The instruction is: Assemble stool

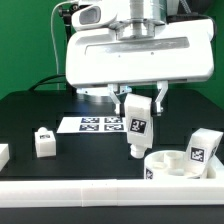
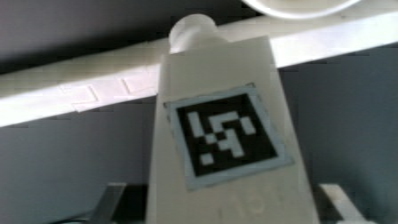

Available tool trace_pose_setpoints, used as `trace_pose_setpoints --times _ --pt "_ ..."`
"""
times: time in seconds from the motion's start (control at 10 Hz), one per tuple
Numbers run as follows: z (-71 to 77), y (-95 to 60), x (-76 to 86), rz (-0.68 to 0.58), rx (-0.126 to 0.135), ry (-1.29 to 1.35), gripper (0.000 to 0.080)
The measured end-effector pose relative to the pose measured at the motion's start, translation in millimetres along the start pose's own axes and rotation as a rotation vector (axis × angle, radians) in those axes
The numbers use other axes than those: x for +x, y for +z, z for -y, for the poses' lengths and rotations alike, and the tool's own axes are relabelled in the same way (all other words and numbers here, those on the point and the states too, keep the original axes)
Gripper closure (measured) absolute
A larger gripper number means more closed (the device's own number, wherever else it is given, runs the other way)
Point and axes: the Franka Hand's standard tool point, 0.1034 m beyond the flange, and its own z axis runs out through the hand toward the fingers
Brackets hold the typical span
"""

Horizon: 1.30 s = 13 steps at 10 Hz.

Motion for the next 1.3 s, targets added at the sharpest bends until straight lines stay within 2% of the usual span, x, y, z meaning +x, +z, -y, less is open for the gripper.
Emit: trace_pose_setpoints --times 0.2,0.3,0.5,0.7,1.1,1.2,1.3 --pt "-0.4 0.8 -5.9 0.001 0.001 0.007 0.0472" --pt "1.6 -2.0 -10.7 -0.003 0.012 0.036 0.0472" --pt "14.0 -1.7 -21.9 -0.070 0.035 0.065 0.0472" --pt "24.6 6.2 -31.8 -0.090 0.048 0.076 0.0472" --pt "20.6 7.2 -32.6 -0.095 0.043 0.070 0.0472" --pt "14.3 8.7 -36.7 -0.107 0.035 0.068 0.0472" --pt "16.0 10.9 -41.6 -0.101 0.034 0.065 0.0472"
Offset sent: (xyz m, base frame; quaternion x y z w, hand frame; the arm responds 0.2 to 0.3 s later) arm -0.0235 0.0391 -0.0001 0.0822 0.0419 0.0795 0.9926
